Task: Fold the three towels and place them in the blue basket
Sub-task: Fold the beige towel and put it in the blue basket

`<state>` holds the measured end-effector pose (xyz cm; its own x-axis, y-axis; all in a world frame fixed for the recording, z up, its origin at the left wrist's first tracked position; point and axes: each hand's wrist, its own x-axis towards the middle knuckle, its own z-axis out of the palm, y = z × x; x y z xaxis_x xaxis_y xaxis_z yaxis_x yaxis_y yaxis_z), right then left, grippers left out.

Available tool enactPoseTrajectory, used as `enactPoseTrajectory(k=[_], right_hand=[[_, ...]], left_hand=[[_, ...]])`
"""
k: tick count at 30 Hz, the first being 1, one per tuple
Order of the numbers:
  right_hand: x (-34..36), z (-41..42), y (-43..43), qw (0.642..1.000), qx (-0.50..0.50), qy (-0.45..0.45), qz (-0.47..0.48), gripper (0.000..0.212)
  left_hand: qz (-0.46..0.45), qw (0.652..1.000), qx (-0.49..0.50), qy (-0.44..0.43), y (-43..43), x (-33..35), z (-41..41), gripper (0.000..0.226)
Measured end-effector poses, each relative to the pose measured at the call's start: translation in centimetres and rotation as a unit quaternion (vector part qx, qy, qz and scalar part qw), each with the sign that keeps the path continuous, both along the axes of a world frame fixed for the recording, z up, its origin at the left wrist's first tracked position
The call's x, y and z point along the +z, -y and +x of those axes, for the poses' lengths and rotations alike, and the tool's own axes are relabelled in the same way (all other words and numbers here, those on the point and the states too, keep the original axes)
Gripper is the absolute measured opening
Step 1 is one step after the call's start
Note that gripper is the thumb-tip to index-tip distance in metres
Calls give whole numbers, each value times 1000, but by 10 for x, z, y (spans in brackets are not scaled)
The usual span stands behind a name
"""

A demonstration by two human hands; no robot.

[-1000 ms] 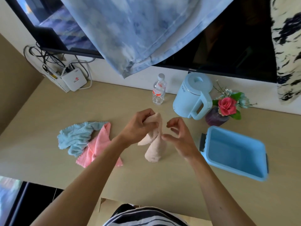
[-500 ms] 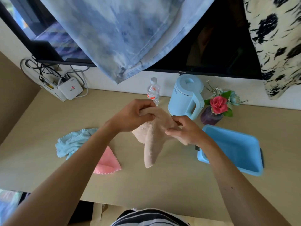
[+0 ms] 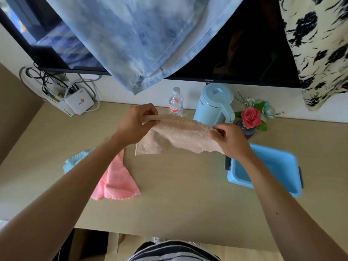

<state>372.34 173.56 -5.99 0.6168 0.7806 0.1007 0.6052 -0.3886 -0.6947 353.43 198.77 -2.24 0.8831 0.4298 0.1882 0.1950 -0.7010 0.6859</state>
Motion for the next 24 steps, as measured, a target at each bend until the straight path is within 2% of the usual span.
enactPoseTrajectory(k=[2,5,9,13,19,24], right_hand=[[-4,-6,6,999,0,40,3,44],[-20,-21,19,999,23,43,0,41],[-61,-55,44,993,88,-1,-74,40],[-111,-91,67,974,132,-54,-175,46],[-150,-121,98,954,122,-127,-242,53],[-160,-115,103,946,87,-163,-267,44]], left_hand=[[24,1000,-7,0,3,-2,-9,12],[34,998,-38,-32,9,-19,-31,15],[33,982,-86,-165,27,-73,-70,16],[-24,957,-143,-250,57,-127,-103,12],[-73,933,-173,-307,82,-184,-133,13],[-100,942,-120,-297,82,-201,-131,24]])
